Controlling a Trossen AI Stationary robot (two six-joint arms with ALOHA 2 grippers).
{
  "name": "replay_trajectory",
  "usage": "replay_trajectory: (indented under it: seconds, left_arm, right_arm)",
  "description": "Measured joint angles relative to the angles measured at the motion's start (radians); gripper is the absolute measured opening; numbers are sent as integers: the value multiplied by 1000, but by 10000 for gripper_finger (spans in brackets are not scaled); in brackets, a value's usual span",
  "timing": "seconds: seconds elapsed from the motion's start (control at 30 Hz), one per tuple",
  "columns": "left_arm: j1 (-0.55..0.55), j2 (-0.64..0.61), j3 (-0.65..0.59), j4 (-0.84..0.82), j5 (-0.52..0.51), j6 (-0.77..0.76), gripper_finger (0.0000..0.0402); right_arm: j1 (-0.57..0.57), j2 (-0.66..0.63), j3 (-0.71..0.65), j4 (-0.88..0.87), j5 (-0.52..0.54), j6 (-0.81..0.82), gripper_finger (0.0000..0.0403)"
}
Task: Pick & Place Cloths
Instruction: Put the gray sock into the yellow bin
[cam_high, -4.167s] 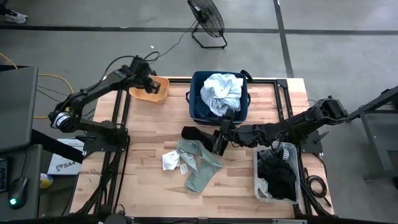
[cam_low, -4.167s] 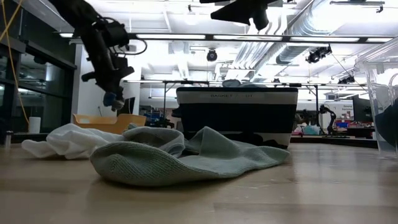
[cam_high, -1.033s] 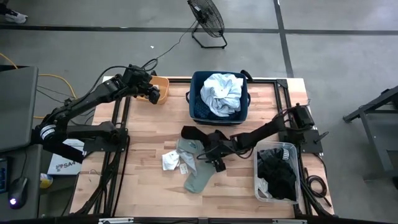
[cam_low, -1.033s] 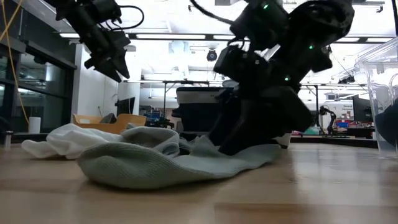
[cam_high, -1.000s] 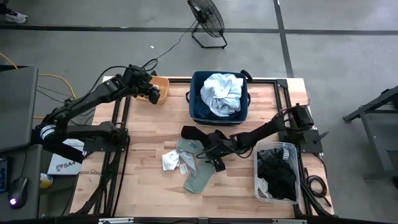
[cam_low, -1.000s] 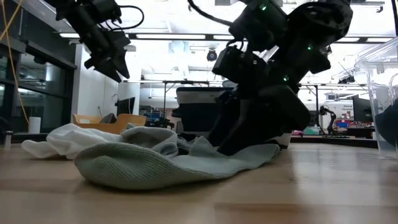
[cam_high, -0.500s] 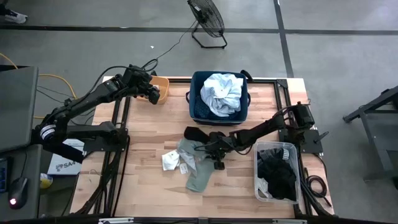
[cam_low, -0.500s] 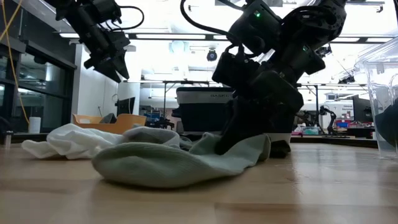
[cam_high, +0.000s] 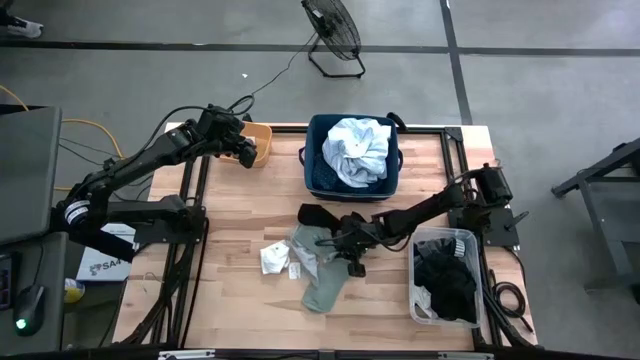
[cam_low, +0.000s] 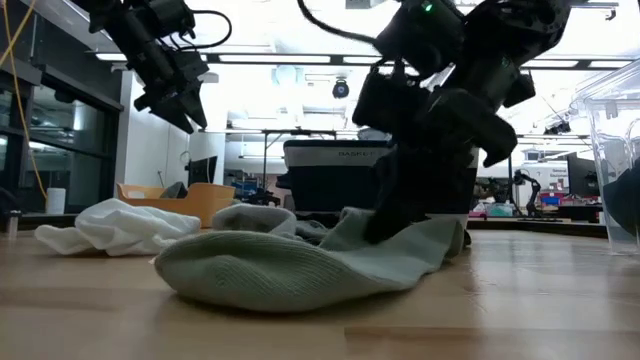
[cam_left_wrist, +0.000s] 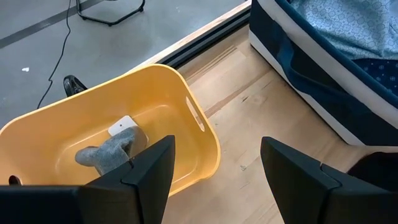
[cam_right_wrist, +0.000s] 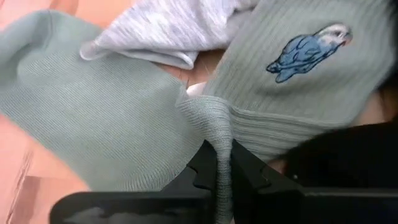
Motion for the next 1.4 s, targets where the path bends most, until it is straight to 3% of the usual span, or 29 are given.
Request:
replay_trajectory:
  seconds: [0.57, 0.8, 0.93, 1.17, 1.4]
  left_arm:
    - [0, 0, 0, 8, 33, -2, 232]
    - [0, 0, 0, 11, 94, 4, 232]
    - [0, 0, -1, 33, 192, 4, 232]
    - [-35, 0, -1, 135, 480, 55, 232]
    - [-201, 0, -1, 248, 542, 64, 232]
  right_arm:
    - [45, -51, 2, 89, 112, -3, 10]
    - [57, -183, 2, 92, 182, -14, 10]
    - [76, -268, 3, 102, 235, -59, 10]
    - [116, -352, 3, 144, 420, -159, 9]
    - [122, -354, 3, 301, 520, -300, 9]
